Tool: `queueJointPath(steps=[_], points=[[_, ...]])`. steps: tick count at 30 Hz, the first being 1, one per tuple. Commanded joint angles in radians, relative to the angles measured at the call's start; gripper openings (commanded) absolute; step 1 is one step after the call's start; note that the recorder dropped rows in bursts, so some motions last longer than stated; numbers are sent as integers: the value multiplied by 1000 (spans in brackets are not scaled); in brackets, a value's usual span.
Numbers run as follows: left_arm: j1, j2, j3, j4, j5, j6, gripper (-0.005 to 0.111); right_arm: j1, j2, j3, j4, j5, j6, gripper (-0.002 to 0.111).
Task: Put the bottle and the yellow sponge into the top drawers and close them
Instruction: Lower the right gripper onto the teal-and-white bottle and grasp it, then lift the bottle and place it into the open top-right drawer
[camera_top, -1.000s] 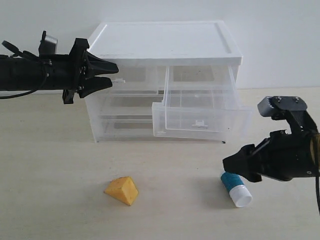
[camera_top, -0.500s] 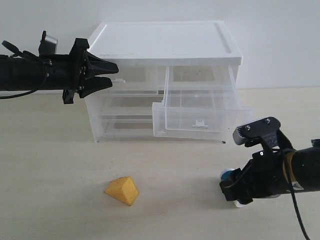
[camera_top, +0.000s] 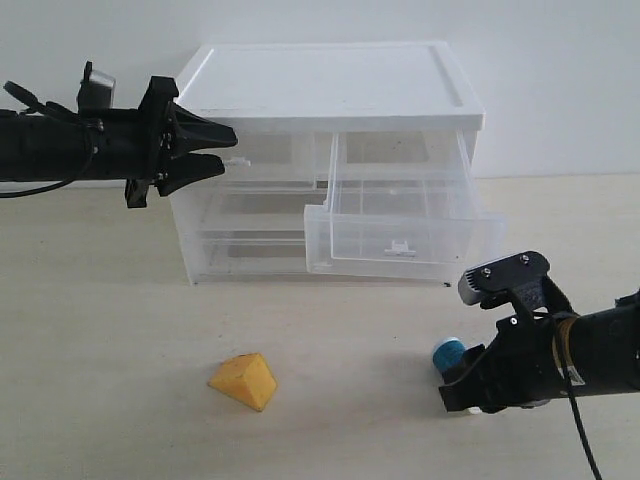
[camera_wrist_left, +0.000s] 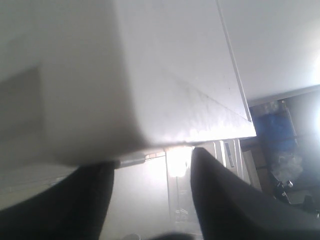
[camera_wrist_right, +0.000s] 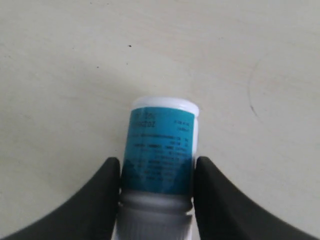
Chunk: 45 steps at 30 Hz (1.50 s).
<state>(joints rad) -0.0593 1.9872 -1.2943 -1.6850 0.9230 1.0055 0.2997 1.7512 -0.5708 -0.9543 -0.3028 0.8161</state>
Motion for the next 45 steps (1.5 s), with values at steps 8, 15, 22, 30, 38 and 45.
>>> queueJointPath(steps=[8, 15, 22, 30, 38, 45], points=[[3, 8, -16, -53, -57, 18, 46, 1, -93, 123, -69, -133, 74, 0], [3, 8, -16, -53, -57, 18, 46, 1, -243, 176, -289, -412, 299, 0], [3, 8, -16, -53, -57, 18, 46, 1, -405, 130, -249, -780, 365, 0], [3, 8, -16, -53, -56, 20, 46, 1, -499, -98, -126, -493, 494, 0], [3, 8, -16, -53, -59, 35, 46, 1, -420, -280, -125, -117, 536, 0], [3, 8, -16, -53, -60, 35, 46, 1, -273, -308, -90, -104, 530, 0]])
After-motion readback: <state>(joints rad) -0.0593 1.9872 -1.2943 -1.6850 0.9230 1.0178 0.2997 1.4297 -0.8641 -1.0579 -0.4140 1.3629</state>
